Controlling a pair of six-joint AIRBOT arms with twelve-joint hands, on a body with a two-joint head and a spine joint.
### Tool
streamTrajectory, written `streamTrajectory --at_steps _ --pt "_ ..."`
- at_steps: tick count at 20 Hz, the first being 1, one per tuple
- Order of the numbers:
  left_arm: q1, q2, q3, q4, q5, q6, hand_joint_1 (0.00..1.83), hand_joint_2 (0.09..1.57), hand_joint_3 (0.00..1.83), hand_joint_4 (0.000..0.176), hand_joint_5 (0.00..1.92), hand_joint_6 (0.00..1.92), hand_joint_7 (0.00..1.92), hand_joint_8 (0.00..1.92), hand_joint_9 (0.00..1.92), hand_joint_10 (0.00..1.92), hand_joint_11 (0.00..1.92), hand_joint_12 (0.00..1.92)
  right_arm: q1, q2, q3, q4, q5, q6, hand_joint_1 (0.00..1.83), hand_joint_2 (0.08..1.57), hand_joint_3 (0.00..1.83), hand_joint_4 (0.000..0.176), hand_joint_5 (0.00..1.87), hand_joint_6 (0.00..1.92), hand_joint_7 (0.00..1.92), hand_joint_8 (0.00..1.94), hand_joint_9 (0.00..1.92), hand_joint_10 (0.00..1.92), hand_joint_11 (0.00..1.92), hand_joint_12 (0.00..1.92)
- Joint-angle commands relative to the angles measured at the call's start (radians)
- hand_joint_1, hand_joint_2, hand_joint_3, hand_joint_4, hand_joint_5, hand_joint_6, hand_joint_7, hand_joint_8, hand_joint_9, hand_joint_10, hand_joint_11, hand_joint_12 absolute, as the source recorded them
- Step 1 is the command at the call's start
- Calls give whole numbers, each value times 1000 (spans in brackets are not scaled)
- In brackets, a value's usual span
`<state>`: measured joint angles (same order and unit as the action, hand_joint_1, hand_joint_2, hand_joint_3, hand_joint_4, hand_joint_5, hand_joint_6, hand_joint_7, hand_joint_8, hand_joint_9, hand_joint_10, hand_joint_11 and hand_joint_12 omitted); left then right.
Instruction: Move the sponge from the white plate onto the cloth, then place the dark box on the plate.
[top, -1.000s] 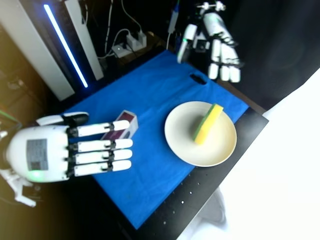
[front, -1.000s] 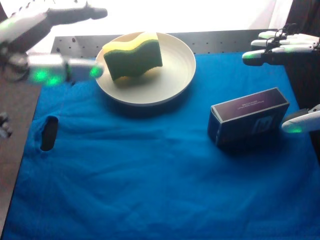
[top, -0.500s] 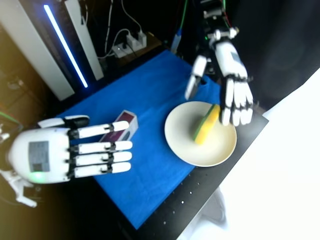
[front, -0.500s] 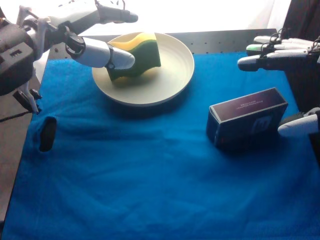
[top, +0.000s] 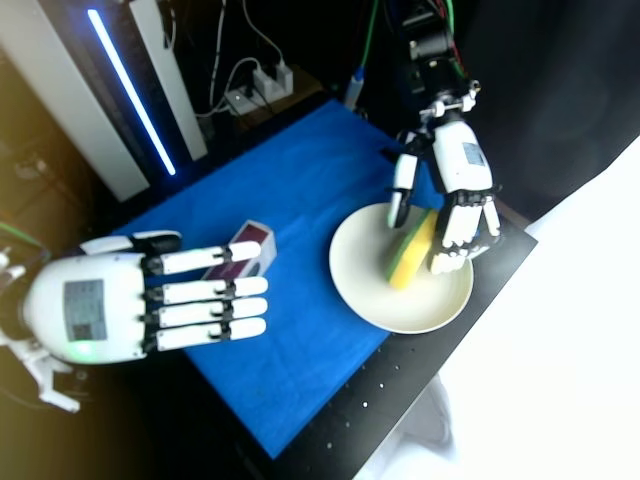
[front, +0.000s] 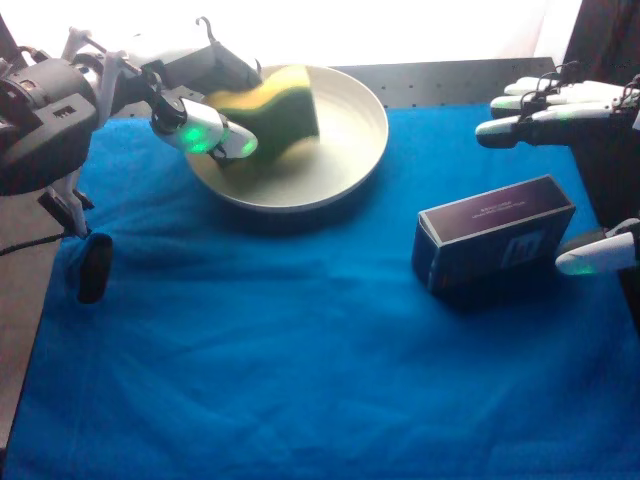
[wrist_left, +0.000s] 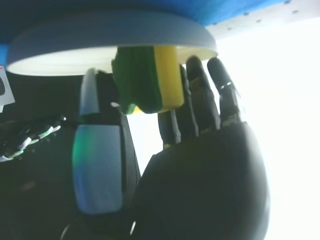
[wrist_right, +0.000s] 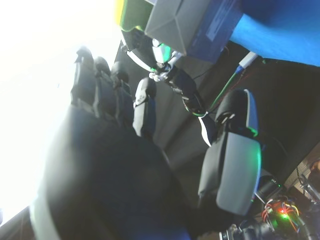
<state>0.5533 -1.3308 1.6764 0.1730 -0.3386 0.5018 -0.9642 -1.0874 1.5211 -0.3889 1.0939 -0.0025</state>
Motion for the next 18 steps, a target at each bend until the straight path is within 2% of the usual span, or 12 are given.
streamTrajectory --at_steps 1,3,4,5,7,8,10,11,12,13,16,18 --pt "-22 -1 5 -14 -128 -10 1219 1170 0 0 984 821 787 1427 527 1192 61 1900 10 -2 4 52 102 8 886 921 5 122 364 2 226 8 146 19 141 40" --pt "-31 11 -6 -12 -156 -10 1214 1203 1 0 958 856 687 1569 397 1307 1 1864 10 -4 4 50 101 8 859 920 4 125 372 4 237 9 173 23 178 52" --pt "-33 20 -16 -12 -174 -10 1216 1209 0 0 939 861 687 1595 378 1345 0 1828 10 -4 4 50 100 8 858 935 2 100 380 2 256 4 208 13 209 52" --pt "-35 30 -27 -12 -190 -10 1216 1212 0 0 930 857 689 1609 356 1397 0 1832 10 -5 4 50 98 8 834 940 3 110 373 0 256 1 209 7 206 46" --pt "-35 65 -69 -12 -256 -10 1221 1203 0 0 939 829 720 1579 379 1413 0 1899 10 -5 4 49 97 13 855 944 3 97 389 5 270 4 222 8 216 45" --pt "-34 87 -96 -10 -289 -10 1229 1178 0 0 982 785 771 1493 408 1389 18 1917 10 -5 4 49 97 16 874 948 3 94 384 2 257 0 206 1 198 36" --pt "-11 159 -184 6 -389 -10 1210 1163 0 0 1003 858 788 1366 460 1078 8 1763 10 -5 4 49 97 22 833 945 1 99 390 4 271 6 243 15 252 53" --pt "16 208 -250 21 -448 -10 1221 1166 0 0 1000 812 789 1418 553 1099 188 1758 10 -5 4 49 97 27 807 942 0 100 394 5 278 7 254 16 267 56" --pt "41 244 -296 34 -477 -10 1242 1135 0 0 1041 707 886 1319 761 1127 596 1615 10 -4 3 49 97 31 787 939 0 116 390 2 273 4 241 8 242 42" --pt "65 269 -330 41 -505 -10 1258 1123 0 0 1043 668 929 1290 842 1105 706 1482 10 -4 2 49 97 37 839 937 0 104 391 2 273 3 242 7 246 41" --pt "215 373 -463 22 -591 -10 1258 1113 0 0 1070 652 940 1269 870 1075 733 1419 10 -4 -4 49 97 46 868 978 14 100 391 2 300 10 237 2 218 23" --pt "320 412 -518 -15 -602 -10 1277 1071 0 0 1155 482 1054 1105 981 1089 856 1447 10 -3 -5 49 97 49 828 989 14 89 402 5 316 12 229 0 190 9"
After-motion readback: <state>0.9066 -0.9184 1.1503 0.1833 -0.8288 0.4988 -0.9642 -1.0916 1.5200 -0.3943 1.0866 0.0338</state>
